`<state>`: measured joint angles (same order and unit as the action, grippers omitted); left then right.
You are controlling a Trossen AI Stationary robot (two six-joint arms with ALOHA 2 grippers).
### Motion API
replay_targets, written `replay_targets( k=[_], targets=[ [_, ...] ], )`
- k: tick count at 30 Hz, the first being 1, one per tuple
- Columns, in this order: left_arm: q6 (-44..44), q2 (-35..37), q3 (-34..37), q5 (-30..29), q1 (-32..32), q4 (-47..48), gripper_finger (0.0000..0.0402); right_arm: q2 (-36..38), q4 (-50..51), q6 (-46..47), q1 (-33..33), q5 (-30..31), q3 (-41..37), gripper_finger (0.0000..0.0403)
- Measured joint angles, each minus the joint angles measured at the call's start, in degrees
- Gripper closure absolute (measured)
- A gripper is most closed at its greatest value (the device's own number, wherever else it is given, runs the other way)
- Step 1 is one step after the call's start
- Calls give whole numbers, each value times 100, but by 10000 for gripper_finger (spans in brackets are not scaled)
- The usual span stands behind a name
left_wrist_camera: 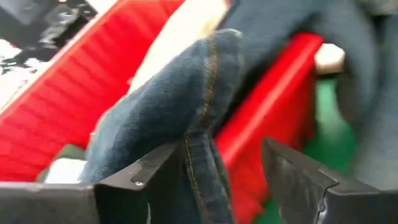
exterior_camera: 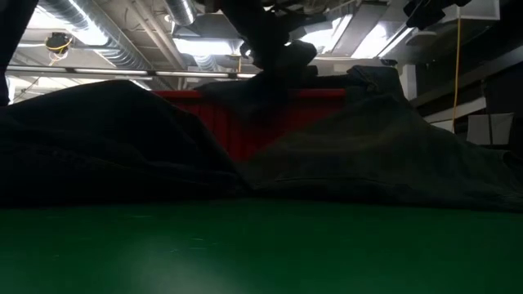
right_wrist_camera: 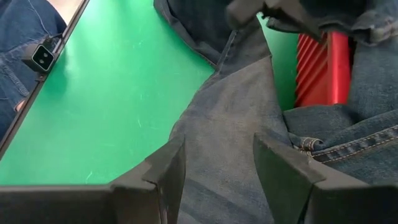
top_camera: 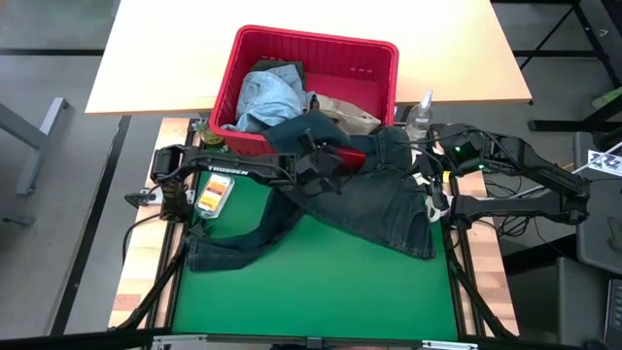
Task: Fold laundry
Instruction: Fold the dark blue jeans
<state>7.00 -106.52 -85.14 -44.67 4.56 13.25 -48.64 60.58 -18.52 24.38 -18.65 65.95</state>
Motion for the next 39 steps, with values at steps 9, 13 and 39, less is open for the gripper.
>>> replay_targets(
  k=[9,13,39],
  targets=[
    [61,0,0,-528,132,-28,188,0,0,0,0,0,0,217],
    [63,7,-9,-445,181,98,190,0,0,-36,0,0,-1,217],
    [82,381,4,-405,175,367,400,0,2,-146,0,0,-2,217]
  ],
)
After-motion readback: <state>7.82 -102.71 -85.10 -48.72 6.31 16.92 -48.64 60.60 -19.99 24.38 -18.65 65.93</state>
